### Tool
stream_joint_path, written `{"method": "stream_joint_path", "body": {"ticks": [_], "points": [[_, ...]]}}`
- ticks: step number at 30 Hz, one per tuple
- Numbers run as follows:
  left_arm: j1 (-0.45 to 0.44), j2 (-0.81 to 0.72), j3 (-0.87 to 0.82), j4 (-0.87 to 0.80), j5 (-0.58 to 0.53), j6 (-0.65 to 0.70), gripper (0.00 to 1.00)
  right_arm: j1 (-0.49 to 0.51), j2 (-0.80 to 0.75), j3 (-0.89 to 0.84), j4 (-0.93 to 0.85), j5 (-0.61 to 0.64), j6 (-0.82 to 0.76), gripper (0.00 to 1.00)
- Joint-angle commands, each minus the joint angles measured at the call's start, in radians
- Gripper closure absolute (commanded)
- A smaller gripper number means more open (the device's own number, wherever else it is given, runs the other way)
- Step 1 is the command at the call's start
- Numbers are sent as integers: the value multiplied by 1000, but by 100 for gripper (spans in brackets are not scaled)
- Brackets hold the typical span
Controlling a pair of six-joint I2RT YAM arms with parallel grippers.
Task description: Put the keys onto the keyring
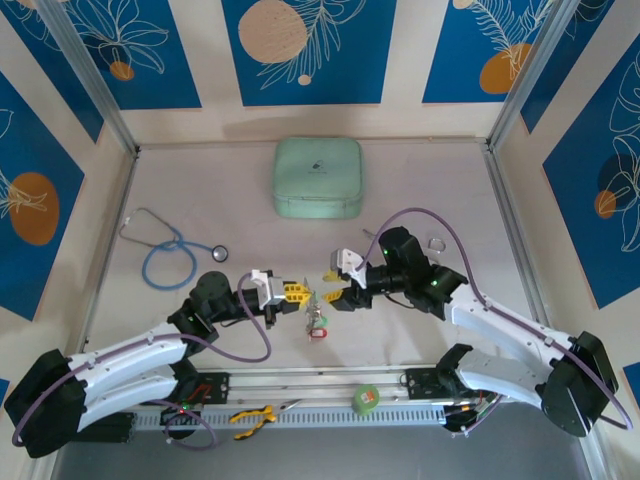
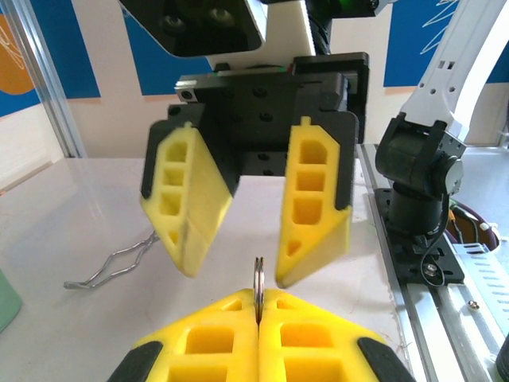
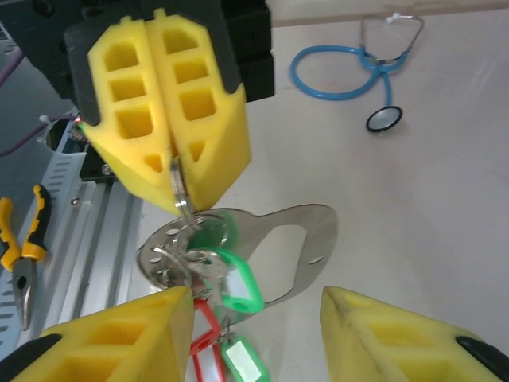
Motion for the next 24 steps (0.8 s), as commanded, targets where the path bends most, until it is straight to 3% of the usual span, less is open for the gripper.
{"method": "stream_joint_path", "body": {"ticks": [1,18,24], "points": [[-2,9,6,66,59,-18,100,-8,11,-3,-38,31,-37,54],[-3,43,12,101,72,-28,100,51,136,34,-31,-152,-63,52],[-2,41,9,101,64,-27,100,55,166,49,-12,-158,-52,64]]}}
